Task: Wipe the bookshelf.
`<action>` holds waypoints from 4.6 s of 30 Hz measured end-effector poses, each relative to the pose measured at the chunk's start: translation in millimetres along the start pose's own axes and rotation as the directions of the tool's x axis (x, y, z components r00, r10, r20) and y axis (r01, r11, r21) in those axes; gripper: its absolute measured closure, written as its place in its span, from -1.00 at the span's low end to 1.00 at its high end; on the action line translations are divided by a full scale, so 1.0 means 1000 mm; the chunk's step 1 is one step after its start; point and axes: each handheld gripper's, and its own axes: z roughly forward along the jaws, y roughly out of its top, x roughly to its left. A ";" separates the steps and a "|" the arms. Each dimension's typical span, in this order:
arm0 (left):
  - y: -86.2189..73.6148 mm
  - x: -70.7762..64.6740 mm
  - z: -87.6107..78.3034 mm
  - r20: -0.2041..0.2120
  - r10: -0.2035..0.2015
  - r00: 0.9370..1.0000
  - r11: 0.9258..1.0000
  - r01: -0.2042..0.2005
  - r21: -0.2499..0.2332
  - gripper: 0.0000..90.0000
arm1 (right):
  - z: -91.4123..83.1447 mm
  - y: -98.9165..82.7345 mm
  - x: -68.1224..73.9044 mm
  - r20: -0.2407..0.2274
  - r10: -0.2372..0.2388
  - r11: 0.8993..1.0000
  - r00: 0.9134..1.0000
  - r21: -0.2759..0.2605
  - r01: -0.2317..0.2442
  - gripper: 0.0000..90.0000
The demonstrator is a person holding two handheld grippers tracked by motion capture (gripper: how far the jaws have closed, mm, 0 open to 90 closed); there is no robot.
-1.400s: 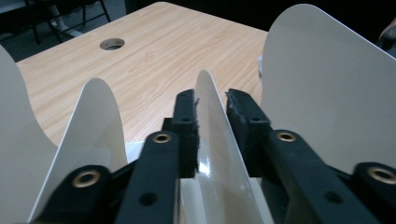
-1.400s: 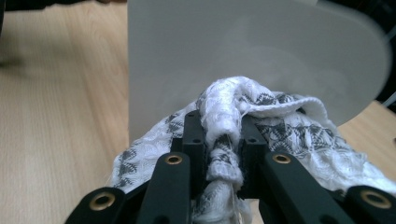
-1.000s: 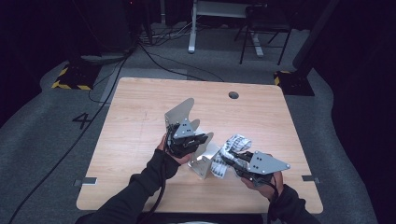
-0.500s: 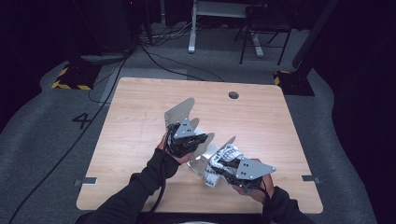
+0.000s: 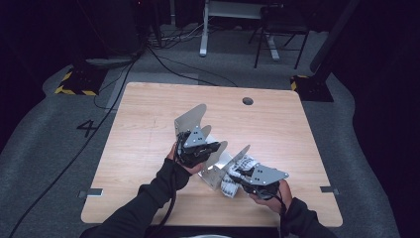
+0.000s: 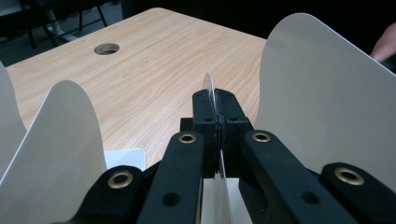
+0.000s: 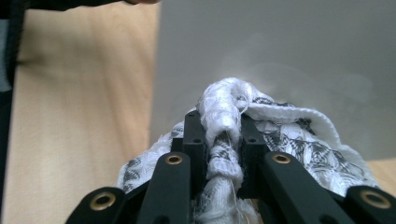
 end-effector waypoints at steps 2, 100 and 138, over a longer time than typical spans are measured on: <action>0.000 0.000 0.000 -0.004 0.002 1.000 1.000 -0.002 0.000 0.97 | -0.006 0.003 -0.005 0.028 0.017 1.000 0.999 -0.024 -0.016 0.74; 0.006 -0.033 -0.031 -0.049 0.159 0.986 0.984 -0.162 -0.068 -0.16 | -0.049 0.006 -0.014 0.231 0.082 0.990 0.969 -0.134 -0.051 0.76; -0.018 -0.044 -0.023 0.184 0.196 0.963 0.980 -0.195 -0.024 0.52 | -0.023 -0.013 -0.016 0.203 0.095 0.995 0.975 -0.041 -0.088 0.75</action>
